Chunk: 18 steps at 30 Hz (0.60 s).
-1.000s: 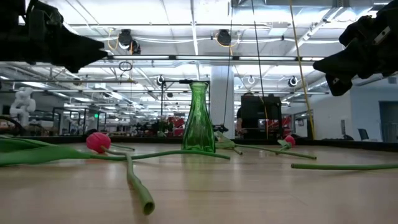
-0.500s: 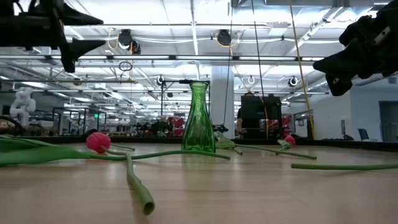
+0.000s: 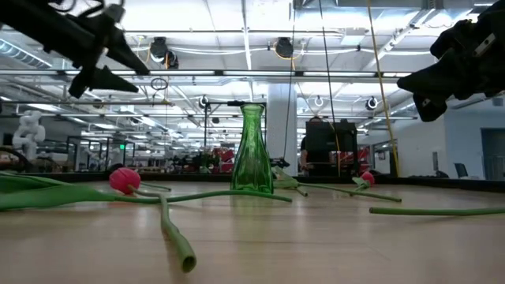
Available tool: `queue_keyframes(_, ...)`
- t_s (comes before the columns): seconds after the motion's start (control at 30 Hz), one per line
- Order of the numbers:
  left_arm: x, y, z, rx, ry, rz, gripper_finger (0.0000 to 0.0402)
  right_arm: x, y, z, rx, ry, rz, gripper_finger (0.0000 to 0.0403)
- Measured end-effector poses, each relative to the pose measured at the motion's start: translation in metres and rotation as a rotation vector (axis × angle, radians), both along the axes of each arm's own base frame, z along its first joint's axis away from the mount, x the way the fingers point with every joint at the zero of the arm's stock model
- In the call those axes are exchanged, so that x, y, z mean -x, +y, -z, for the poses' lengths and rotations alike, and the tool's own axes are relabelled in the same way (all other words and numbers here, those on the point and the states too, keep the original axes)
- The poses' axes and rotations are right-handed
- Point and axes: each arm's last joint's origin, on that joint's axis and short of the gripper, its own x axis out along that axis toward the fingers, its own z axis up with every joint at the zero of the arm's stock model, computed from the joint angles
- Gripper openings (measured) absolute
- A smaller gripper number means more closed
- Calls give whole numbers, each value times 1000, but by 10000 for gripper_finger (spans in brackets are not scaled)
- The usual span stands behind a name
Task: Sort flowers into vase by color
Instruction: Put the top yellow tulip into the green vase
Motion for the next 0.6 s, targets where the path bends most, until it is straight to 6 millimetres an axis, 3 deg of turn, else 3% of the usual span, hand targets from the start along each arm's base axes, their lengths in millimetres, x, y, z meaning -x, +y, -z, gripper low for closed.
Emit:
queue_keyframes(0.17,-29,9,3,27,137,-56,235,0,0,0,0,0,-1,4)
queue_keyframes(0.33,-49,30,8,161,150,-225,235,0,0,0,0,0,0,4)
queue_keyframes(0.6,-45,67,37,505,261,-403,235,0,0,0,0,-1,0,4)
